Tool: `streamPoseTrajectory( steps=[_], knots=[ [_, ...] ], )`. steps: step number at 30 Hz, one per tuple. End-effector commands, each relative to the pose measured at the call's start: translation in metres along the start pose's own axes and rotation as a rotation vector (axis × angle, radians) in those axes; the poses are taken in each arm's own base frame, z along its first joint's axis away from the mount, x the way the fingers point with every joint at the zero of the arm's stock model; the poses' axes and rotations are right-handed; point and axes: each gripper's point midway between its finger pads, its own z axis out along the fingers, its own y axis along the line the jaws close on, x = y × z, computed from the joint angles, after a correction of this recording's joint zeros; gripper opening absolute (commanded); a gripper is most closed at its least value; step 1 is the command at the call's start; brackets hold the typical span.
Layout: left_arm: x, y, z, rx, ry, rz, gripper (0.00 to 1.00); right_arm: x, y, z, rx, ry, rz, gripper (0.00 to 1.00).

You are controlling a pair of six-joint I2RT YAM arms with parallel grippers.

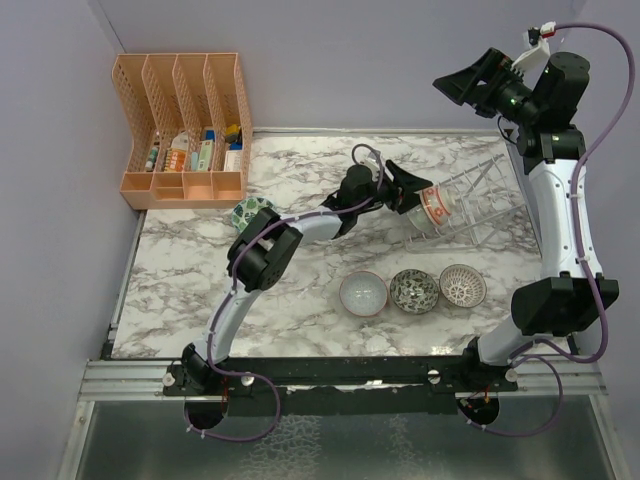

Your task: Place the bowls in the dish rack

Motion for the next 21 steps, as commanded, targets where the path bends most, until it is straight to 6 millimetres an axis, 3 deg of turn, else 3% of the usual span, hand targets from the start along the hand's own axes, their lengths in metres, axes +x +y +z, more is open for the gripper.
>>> streamPoseTrajectory(
  steps=[1,8,17,21],
  knots=[
    [0.005,-0.022,-0.013,-0.047,0.039,0.076,0.57,-0.008,0.015,-0.010,-0.041,-0.026,-0.021,1.00],
    [0.005,-0.024,-0.025,-0.095,0.043,0.122,0.60,-0.010,0.019,-0.012,-0.046,-0.032,-0.025,1.00],
    [0.008,-0.048,-0.041,-0.120,0.060,0.195,0.62,-0.010,0.024,-0.016,-0.057,-0.037,-0.026,1.00],
    [0.011,-0.052,-0.056,-0.142,0.066,0.222,0.72,-0.010,0.025,-0.017,-0.062,-0.037,-0.026,1.00]
  ],
)
